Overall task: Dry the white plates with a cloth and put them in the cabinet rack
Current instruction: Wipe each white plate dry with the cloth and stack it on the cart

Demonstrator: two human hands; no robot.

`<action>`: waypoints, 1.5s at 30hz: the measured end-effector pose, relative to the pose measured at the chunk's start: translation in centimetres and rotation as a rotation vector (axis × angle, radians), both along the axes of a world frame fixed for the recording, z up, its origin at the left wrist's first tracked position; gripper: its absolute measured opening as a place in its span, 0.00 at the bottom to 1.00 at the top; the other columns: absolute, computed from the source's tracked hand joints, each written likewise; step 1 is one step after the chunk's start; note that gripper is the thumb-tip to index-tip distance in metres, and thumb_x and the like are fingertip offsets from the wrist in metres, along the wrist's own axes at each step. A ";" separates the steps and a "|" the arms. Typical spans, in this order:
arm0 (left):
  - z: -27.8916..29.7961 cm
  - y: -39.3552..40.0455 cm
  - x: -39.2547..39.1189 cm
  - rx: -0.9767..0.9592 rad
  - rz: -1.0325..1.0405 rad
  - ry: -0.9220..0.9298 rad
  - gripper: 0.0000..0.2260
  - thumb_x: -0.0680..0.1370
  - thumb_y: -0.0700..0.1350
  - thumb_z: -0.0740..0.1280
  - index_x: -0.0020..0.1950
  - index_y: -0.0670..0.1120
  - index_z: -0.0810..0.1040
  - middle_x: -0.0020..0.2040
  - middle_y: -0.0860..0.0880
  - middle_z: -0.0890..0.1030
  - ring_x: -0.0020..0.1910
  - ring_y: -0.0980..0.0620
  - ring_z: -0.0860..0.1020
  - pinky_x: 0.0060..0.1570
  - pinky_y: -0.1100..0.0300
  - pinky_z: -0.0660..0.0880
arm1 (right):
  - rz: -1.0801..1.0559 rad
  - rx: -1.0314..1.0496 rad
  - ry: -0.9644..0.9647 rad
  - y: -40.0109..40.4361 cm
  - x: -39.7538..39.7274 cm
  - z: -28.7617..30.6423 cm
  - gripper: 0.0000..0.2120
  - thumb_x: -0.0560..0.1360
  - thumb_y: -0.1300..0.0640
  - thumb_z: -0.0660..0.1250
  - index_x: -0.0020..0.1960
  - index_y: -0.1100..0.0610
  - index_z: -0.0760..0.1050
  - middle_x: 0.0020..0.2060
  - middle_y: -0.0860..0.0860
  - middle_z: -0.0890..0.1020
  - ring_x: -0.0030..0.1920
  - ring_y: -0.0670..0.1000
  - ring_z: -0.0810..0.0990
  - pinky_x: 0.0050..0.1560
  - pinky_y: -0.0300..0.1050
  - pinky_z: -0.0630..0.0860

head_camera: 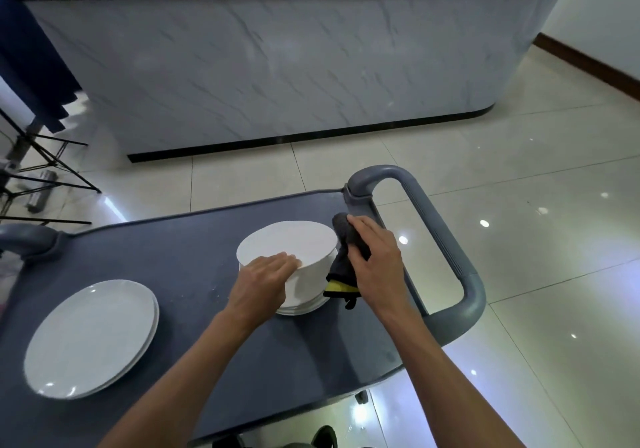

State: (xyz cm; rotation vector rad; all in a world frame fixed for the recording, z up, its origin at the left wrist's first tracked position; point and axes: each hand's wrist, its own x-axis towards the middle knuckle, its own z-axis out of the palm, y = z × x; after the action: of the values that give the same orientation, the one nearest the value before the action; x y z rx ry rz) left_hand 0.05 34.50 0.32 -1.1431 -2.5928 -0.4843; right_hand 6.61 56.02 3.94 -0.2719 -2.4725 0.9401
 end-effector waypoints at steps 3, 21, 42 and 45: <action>-0.8 0.0 0.8 -0.074 -0.043 -0.020 0.22 0.63 0.27 0.74 0.54 0.43 0.83 0.53 0.46 0.85 0.53 0.43 0.84 0.44 0.52 0.81 | 0.009 -0.001 0.002 0.1 0.4 -0.4 0.23 0.77 0.63 0.67 0.71 0.51 0.73 0.65 0.44 0.76 0.62 0.48 0.71 0.64 0.38 0.67; -3.3 -0.6 2.8 -0.284 -0.093 -0.080 0.23 0.69 0.35 0.76 0.64 0.41 0.80 0.65 0.43 0.80 0.65 0.40 0.78 0.58 0.45 0.78 | 0.060 0.017 -0.124 -0.3 2.7 -3.2 0.23 0.77 0.64 0.68 0.71 0.52 0.73 0.64 0.47 0.77 0.62 0.50 0.73 0.65 0.38 0.68; -1.8 -3.0 2.9 0.053 0.133 -0.157 0.03 0.75 0.41 0.72 0.42 0.44 0.83 0.40 0.48 0.83 0.42 0.44 0.80 0.34 0.50 0.78 | 0.200 0.010 -0.068 -3.8 0.2 -1.1 0.24 0.75 0.67 0.67 0.70 0.54 0.75 0.65 0.47 0.77 0.62 0.51 0.73 0.65 0.42 0.70; -1.3 -5.2 2.8 0.070 0.247 -0.183 0.02 0.76 0.40 0.71 0.44 0.44 0.83 0.42 0.48 0.84 0.43 0.44 0.80 0.35 0.51 0.77 | 0.254 0.002 -0.044 -5.9 -0.9 -0.7 0.24 0.74 0.68 0.67 0.68 0.55 0.76 0.65 0.48 0.78 0.62 0.52 0.74 0.66 0.38 0.65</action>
State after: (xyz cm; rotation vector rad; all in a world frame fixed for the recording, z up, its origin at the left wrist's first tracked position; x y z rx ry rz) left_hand 2.88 29.35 -0.95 -0.7739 -2.7977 -0.6430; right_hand 5.73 50.17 3.20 0.0241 -2.5904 1.0420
